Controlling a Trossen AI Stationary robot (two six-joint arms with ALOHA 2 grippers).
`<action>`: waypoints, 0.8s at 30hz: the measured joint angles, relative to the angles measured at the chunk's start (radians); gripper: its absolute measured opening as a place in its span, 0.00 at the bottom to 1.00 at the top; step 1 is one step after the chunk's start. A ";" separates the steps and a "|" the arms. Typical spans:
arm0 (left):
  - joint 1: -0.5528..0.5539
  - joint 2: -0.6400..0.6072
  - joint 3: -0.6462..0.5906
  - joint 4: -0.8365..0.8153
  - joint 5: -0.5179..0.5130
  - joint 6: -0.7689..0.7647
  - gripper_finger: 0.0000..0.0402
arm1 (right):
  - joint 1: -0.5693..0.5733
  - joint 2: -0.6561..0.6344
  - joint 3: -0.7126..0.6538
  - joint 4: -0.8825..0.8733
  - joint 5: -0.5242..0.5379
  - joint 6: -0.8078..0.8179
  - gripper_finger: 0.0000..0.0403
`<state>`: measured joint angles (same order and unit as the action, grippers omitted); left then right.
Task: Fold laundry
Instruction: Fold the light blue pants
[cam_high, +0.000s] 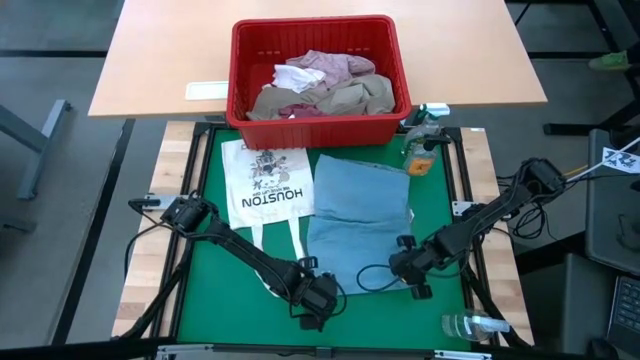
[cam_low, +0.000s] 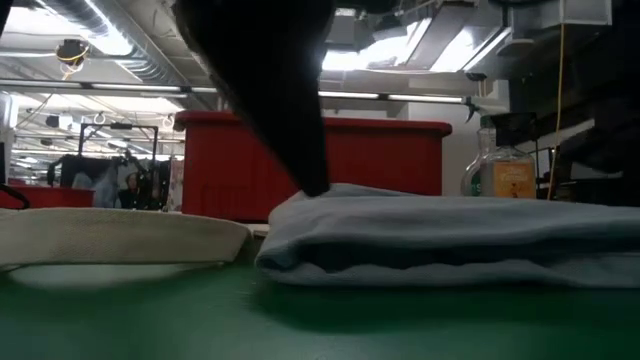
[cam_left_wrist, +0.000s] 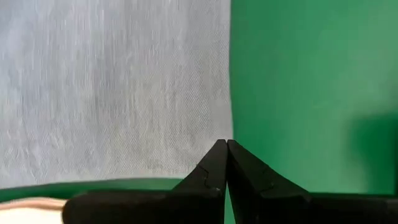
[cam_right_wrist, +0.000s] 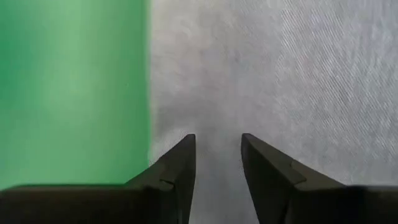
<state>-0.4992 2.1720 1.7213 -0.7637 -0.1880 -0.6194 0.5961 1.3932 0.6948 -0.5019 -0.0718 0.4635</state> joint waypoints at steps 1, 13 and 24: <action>0.000 0.000 0.001 0.007 0.000 -0.006 0.01 | 0.000 -0.005 0.010 -0.006 -0.005 0.002 0.32; 0.012 -0.002 0.001 0.015 0.001 -0.059 0.15 | 0.000 -0.009 0.037 -0.003 -0.172 0.087 0.32; 0.020 -0.002 0.001 0.016 0.000 -0.059 0.45 | -0.001 -0.009 0.038 0.000 -0.192 0.116 0.60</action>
<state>-0.4787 2.1700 1.7226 -0.7475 -0.1879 -0.6788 0.5953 1.3846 0.7326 -0.5018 -0.2634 0.5797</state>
